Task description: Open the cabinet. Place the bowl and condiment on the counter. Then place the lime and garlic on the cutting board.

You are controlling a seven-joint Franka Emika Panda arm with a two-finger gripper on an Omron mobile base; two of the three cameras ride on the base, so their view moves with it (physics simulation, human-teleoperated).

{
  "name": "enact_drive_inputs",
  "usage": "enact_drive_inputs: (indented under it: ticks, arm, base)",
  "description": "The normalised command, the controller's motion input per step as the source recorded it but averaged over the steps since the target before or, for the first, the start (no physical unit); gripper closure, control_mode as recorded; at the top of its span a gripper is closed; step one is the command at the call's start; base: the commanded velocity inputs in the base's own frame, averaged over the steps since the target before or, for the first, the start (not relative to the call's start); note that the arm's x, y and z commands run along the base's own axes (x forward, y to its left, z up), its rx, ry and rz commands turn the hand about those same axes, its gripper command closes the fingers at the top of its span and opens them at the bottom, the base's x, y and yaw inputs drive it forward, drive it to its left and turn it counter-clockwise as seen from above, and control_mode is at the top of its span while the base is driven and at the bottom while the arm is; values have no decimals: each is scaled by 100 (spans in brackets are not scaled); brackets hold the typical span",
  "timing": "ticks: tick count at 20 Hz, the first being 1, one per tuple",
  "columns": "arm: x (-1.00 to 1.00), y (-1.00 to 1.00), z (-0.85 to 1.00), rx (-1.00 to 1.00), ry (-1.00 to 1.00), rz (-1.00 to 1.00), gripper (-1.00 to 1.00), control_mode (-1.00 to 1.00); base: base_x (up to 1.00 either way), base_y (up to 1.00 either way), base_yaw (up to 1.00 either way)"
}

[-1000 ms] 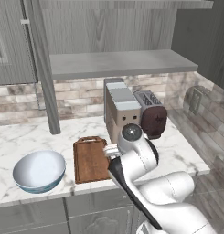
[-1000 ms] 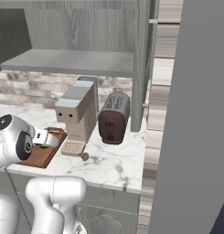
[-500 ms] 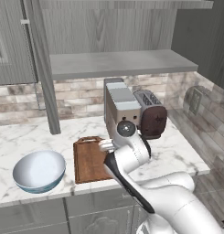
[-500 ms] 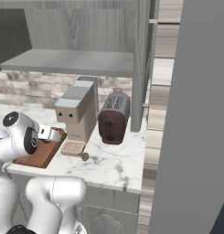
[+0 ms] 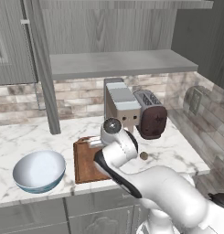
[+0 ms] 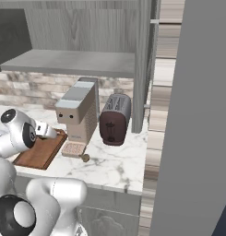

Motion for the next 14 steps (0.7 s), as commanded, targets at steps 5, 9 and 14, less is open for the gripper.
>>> enact_drive_inputs:
  ticks: [5, 9, 14]
  arm:
    - [33, 9, -33, 0, 0, 0, 100, -100]
    - [22, 0, -38, 0, 0, 0, 100, -100]
    - [14, 11, -12, 0, 0, 0, 100, -100]
  base:
    - [0, 0, 0]
    - [0, 0, 0]
    - [0, 0, 0]
